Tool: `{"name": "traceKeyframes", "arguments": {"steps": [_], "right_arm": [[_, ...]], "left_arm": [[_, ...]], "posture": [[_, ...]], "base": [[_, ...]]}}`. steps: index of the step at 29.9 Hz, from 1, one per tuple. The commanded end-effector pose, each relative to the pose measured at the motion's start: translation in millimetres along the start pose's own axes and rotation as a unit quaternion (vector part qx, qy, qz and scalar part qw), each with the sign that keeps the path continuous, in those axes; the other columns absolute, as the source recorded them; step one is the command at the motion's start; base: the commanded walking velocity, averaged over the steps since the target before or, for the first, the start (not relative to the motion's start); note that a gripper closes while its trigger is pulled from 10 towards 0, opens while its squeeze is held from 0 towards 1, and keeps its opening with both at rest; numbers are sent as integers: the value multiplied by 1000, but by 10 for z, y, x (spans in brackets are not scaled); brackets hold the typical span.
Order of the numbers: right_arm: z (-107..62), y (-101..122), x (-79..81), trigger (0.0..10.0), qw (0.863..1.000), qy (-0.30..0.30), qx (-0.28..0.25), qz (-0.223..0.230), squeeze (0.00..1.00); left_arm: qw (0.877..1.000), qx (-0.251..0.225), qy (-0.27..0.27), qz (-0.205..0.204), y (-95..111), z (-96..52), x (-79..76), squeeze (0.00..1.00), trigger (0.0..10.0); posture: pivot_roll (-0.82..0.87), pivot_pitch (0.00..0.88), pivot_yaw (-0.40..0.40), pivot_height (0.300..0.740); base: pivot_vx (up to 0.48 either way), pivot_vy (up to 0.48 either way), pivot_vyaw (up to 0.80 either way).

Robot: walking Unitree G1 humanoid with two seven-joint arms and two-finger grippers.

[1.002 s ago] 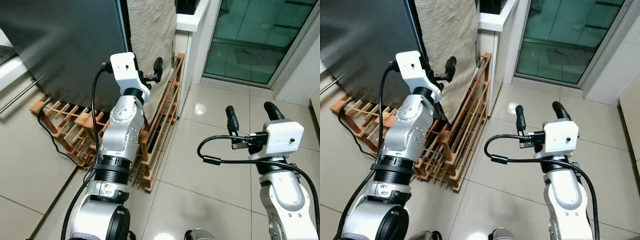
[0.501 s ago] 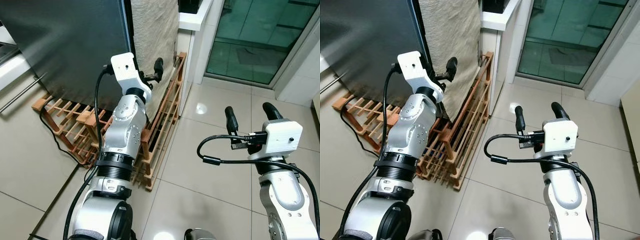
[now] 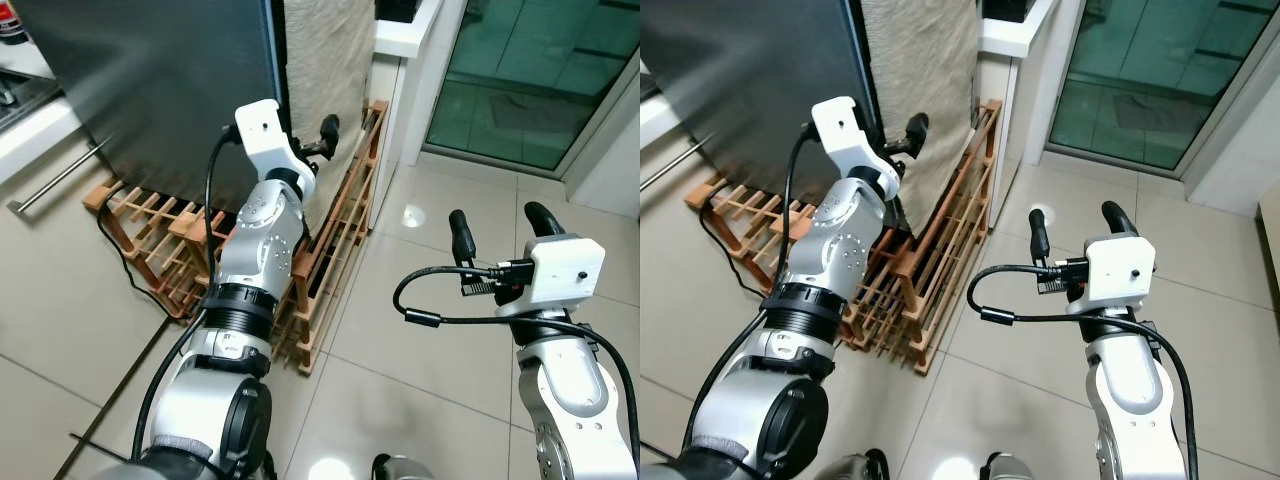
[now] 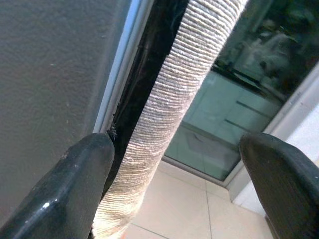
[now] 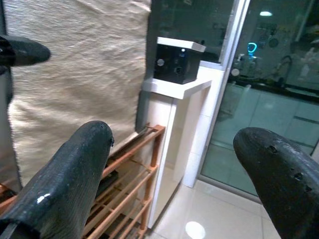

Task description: Restocking fridge

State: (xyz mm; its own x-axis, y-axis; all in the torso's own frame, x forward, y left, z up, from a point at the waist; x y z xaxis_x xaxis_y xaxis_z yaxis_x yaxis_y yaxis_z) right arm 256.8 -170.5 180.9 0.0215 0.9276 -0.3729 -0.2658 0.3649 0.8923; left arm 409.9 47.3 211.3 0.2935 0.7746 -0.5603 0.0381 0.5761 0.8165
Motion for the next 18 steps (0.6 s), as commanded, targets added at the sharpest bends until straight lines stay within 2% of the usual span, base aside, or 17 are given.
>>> {"name": "traceKeyframes", "arguments": {"steps": [1,2,4,5,6,9,13,18], "right_arm": [[17,65,-16,10000,1000,-3,-12,2,0],[21,66,-13,10000,1000,-3,-12,2,0],[22,67,-11,10000,1000,-3,-12,2,0],[25,68,-7,10000,1000,-3,-13,3,0],[25,68,-7,10000,1000,-3,-13,3,0],[28,69,-3,10000,1000,-3,-14,3,0],[35,66,-2,10000,1000,-3,-14,3,0],[72,-6,-78,10000,1000,-19,4,17,0]], "left_arm": [[997,21,-78,-5,-130,58,-503,0,10000],[994,22,-110,1,-148,47,-635,0,10000],[992,22,-123,3,-156,43,-684,0,10000],[987,33,-156,0,-205,20,-824,0,10000],[987,33,-156,0,-205,20,-824,0,10000],[976,35,-215,7,-260,-57,-1035,0,10000],[978,29,-205,17,-267,-70,-995,0,10000],[989,4,-146,3,-142,-158,-602,0,10000]], "posture": [[-241,112,49,740],[-240,111,50,740],[-240,111,50,740],[-240,110,51,740],[-240,110,51,740],[-243,106,52,740],[-246,104,55,740],[-244,93,34,740]], "base": [[0,0,0],[0,0,0],[0,0,0],[0,0,0],[0,0,0],[0,0,0],[0,0,0],[0,0,0]]}}
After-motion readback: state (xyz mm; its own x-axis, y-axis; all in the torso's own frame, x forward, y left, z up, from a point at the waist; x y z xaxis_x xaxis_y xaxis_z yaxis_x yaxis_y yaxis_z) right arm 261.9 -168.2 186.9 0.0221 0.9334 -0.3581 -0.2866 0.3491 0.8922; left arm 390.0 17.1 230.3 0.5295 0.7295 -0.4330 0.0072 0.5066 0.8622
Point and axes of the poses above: a point about 5 cm out from each wrist's last joint towards the gripper, its own z axis pointing out of the wrist towards the gripper, its own y axis along the axis of the wrist's last joint, x = y × z, the point moved 3 cm from there along z, pointing out of the wrist towards the gripper, and after that the axes turned 13 degrees about -z, right-handed, at the moved point
